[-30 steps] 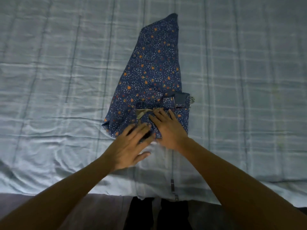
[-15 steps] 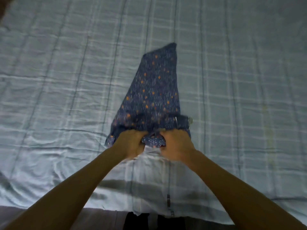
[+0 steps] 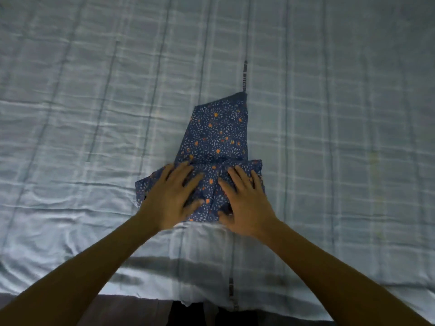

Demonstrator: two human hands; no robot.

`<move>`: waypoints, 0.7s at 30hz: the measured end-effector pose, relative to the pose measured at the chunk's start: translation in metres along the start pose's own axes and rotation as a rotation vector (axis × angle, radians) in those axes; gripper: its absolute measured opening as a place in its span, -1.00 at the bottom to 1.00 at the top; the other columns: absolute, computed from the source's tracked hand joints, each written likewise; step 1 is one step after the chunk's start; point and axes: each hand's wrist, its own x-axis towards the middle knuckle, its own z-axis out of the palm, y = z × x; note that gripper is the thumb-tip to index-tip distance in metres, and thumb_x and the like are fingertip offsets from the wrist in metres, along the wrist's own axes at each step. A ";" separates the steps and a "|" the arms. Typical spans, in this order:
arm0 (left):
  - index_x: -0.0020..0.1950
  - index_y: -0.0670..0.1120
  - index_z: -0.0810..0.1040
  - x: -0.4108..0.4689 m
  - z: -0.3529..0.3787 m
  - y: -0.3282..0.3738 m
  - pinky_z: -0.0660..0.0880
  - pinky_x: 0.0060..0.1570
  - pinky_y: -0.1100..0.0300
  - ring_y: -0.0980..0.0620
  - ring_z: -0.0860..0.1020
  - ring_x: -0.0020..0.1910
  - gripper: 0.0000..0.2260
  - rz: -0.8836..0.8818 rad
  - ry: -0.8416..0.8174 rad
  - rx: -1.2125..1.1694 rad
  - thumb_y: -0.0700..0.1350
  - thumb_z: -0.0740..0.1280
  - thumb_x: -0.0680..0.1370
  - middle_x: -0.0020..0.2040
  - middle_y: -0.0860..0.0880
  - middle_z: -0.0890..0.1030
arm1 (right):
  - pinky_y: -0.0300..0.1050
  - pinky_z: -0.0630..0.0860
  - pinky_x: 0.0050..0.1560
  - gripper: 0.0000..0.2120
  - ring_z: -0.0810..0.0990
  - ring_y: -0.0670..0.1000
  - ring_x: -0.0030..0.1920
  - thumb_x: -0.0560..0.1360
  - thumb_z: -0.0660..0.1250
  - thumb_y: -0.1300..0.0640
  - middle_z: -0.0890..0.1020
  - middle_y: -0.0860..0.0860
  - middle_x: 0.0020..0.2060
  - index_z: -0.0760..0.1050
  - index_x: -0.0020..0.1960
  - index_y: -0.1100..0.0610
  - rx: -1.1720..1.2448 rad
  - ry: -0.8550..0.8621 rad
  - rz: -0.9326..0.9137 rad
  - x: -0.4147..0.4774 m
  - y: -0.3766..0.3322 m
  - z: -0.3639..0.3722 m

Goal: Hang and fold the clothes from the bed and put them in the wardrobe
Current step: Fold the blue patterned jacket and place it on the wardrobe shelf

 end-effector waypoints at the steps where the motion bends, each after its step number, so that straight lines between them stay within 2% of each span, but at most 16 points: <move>1: 0.44 -0.16 0.35 -0.011 0.010 0.004 0.18 0.36 -0.25 -0.24 0.25 0.44 -0.35 -0.004 -0.089 0.023 0.28 0.15 0.52 0.42 -0.27 0.33 | 0.37 0.04 0.41 -0.14 0.11 0.22 0.49 0.30 0.16 -0.35 0.25 0.24 0.46 0.28 0.44 0.16 -0.043 -0.085 -0.004 -0.002 -0.003 0.007; 3: 0.51 -0.13 0.21 -0.025 0.025 0.008 0.03 0.39 -0.33 -0.22 0.09 0.51 -0.16 0.017 -0.170 0.042 0.43 0.14 0.44 0.50 -0.27 0.17 | 0.40 -0.09 0.41 0.04 -0.02 0.26 0.51 0.26 0.19 -0.44 0.09 0.28 0.50 0.10 0.52 0.19 -0.156 -0.196 -0.012 -0.001 -0.007 0.014; 5: 0.53 -0.10 0.16 -0.027 0.030 0.008 0.01 0.38 -0.35 -0.22 0.09 0.50 -0.10 0.109 -0.173 0.109 0.42 0.25 0.37 0.50 -0.27 0.16 | 0.42 -0.18 0.41 -0.01 -0.11 0.29 0.51 0.37 0.34 -0.24 -0.04 0.30 0.51 -0.07 0.55 0.19 -0.257 -0.237 -0.021 0.007 -0.008 0.015; 6: 0.52 -0.09 0.17 -0.024 0.032 0.005 0.04 0.37 -0.34 -0.23 0.13 0.48 -0.09 0.135 -0.173 0.138 0.35 0.36 0.33 0.48 -0.27 0.22 | 0.41 -0.16 0.42 -0.04 -0.08 0.30 0.51 0.39 0.39 -0.14 -0.02 0.31 0.51 -0.07 0.55 0.19 -0.242 -0.237 -0.007 0.012 -0.008 0.015; 8: 0.46 -0.11 0.27 -0.009 0.032 -0.002 0.13 0.34 -0.31 -0.24 0.26 0.39 -0.08 0.096 -0.157 0.109 0.15 0.53 0.19 0.35 -0.28 0.37 | 0.39 0.13 0.38 -0.05 0.26 0.30 0.43 0.22 0.52 -0.10 0.30 0.32 0.41 0.23 0.47 0.19 -0.154 -0.182 0.033 0.022 -0.004 0.012; 9: 0.40 -0.11 0.33 -0.002 0.031 -0.005 0.21 0.31 -0.28 -0.23 0.34 0.31 -0.13 0.053 -0.141 0.040 0.06 0.54 0.15 0.27 -0.26 0.44 | 0.35 0.28 0.31 -0.10 0.42 0.28 0.33 0.13 0.55 -0.10 0.45 0.28 0.31 0.38 0.39 0.18 -0.082 -0.161 0.045 0.027 -0.002 0.009; 11: 0.21 -0.11 0.46 0.010 0.021 -0.004 0.40 0.17 -0.08 -0.19 0.52 0.08 -0.40 -0.039 -0.076 -0.172 -0.09 0.49 0.19 0.05 -0.16 0.56 | 0.16 0.45 0.18 -0.27 0.56 0.20 0.16 0.15 0.51 -0.09 0.58 0.16 0.16 0.48 0.27 0.11 0.030 -0.127 0.044 0.032 0.004 -0.003; 12: 0.09 -0.09 0.52 0.018 0.010 -0.003 0.45 0.02 0.06 -0.15 0.58 -0.06 -0.55 -0.095 -0.057 -0.304 -0.14 0.45 0.22 -0.06 -0.11 0.60 | 0.02 0.48 0.09 -0.37 0.59 0.14 0.09 0.21 0.47 -0.08 0.60 0.08 0.11 0.48 0.24 0.07 0.057 -0.120 0.050 0.035 0.008 -0.015; 14: -0.11 -0.02 0.61 0.033 -0.021 0.000 0.45 -0.23 0.19 -0.03 0.61 -0.21 -0.77 -0.214 -0.192 -0.528 -0.12 0.42 0.25 -0.21 0.00 0.65 | -0.11 0.47 -0.03 -0.48 0.60 0.07 0.02 0.31 0.42 -0.10 0.62 -0.03 0.05 0.45 0.23 -0.02 0.134 -0.230 0.044 0.038 0.015 -0.042; 17: -0.33 0.05 0.61 0.062 -0.062 -0.010 0.54 -0.20 0.12 0.10 0.60 -0.27 -0.89 -0.277 -0.653 -0.639 -0.07 0.39 0.17 -0.35 0.09 0.63 | -0.13 0.51 0.00 -0.57 0.57 0.02 0.00 0.30 0.47 -0.03 0.59 -0.07 0.00 0.47 0.15 -0.06 0.437 -0.732 0.105 0.051 0.029 -0.086; 18: -0.32 0.03 0.61 0.073 -0.070 -0.016 0.55 -0.17 0.09 0.08 0.60 -0.26 -0.88 -0.279 -0.714 -0.621 -0.06 0.39 0.16 -0.35 0.08 0.62 | -0.12 0.52 -0.02 -0.60 0.57 0.01 -0.01 0.29 0.48 0.00 0.57 -0.08 -0.04 0.48 0.09 -0.05 0.475 -0.783 0.129 0.056 0.032 -0.096; 19: -0.25 0.02 0.63 0.084 -0.077 -0.021 0.55 -0.13 0.08 0.04 0.61 -0.21 -0.83 -0.286 -0.685 -0.581 -0.04 0.41 0.18 -0.30 0.06 0.63 | -0.12 0.50 -0.04 -0.65 0.55 0.02 -0.02 0.31 0.47 0.02 0.55 -0.07 -0.06 0.49 0.06 -0.04 0.472 -0.688 0.154 0.064 0.036 -0.103; 21: 0.07 0.03 0.62 0.100 -0.077 -0.035 0.50 0.03 0.10 -0.03 0.58 0.01 -0.67 -0.283 -0.421 -0.401 -0.02 0.44 0.32 -0.02 0.00 0.64 | -0.08 0.44 0.03 -0.65 0.52 0.09 0.05 0.39 0.40 0.12 0.54 0.02 0.03 0.50 0.16 0.01 0.324 -0.212 0.201 0.076 0.045 -0.105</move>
